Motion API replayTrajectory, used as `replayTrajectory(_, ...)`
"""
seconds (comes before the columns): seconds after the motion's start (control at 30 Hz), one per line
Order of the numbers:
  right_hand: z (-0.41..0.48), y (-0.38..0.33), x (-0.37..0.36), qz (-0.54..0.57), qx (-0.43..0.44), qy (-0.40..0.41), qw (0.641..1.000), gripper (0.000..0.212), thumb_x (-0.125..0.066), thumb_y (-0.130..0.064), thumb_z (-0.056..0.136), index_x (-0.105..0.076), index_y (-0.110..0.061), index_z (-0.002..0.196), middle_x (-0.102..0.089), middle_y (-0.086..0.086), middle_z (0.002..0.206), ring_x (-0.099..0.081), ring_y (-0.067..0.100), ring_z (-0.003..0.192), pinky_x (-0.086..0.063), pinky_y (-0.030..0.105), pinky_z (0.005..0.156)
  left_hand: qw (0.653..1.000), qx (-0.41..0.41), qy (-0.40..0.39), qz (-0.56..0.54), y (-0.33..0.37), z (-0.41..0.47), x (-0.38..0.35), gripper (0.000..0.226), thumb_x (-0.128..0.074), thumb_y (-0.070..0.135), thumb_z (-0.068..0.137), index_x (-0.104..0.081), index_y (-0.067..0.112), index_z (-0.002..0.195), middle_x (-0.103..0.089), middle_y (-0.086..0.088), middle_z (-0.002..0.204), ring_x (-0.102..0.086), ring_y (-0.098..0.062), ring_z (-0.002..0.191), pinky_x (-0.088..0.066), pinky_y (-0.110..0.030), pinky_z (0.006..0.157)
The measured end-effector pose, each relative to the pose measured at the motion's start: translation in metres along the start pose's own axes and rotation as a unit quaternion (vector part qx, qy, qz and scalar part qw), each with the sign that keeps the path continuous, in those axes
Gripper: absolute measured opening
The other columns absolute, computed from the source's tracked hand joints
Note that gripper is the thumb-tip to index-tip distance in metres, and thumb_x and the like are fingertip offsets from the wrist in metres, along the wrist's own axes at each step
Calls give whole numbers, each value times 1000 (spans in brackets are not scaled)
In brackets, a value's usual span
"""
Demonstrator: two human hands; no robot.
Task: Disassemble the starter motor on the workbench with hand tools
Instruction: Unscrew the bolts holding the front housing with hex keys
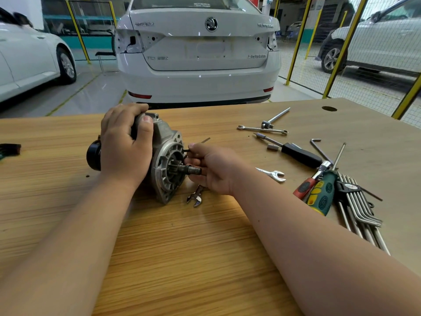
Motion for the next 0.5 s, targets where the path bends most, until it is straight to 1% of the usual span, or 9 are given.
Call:
replayTrajectory(0.13,2,-2,-2,-51,-14,29,998,26,-52,-28,98,-57,-15,77,-49,-6,50,-44,7,43,-32,18,37,1000,-1,-1,1,0,0,0,38,-40,30,96,-62,11,121,-57,-6,125,-39,-17,126,-24,-21,103)
replayTrajectory(0.27,2,-4,0,-100,-9,34,994,27,-51,-27,99,-59,-14,77,-44,-7,47,-34,6,38,-22,17,33,1000,-1,0,1,-1,0,0,36,-42,28,97,-61,12,122,-56,-3,124,-38,-14,125,-23,-18,102)
replayTrajectory(0.33,2,-4,1,-105,-2,26,994,27,-52,-27,99,-60,-14,77,-44,-7,45,-32,6,36,-21,17,32,1000,-1,-1,-1,-1,0,0,35,-42,28,98,-61,12,122,-56,-3,124,-37,-13,126,-22,-17,102)
replayTrajectory(0.43,5,-5,2,-122,25,39,991,27,-55,-27,98,-62,-12,77,-45,-8,43,-33,5,34,-22,16,34,1000,-1,-4,1,-1,0,0,36,-41,28,98,-61,12,123,-56,-5,126,-37,-16,128,-22,-19,103)
replayTrajectory(0.5,6,-7,3,-147,49,43,987,27,-56,-27,98,-63,-12,77,-46,-7,45,-34,5,35,-24,17,35,1000,1,-4,-1,-1,0,0,37,-41,30,97,-61,12,123,-56,-4,126,-37,-15,128,-22,-19,103)
Point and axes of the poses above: each hand's wrist, its own z-axis towards the middle knuckle, its own x-axis out of the back of the hand, y = z × x, the point moved 3 cm from there along z, towards the middle knuckle
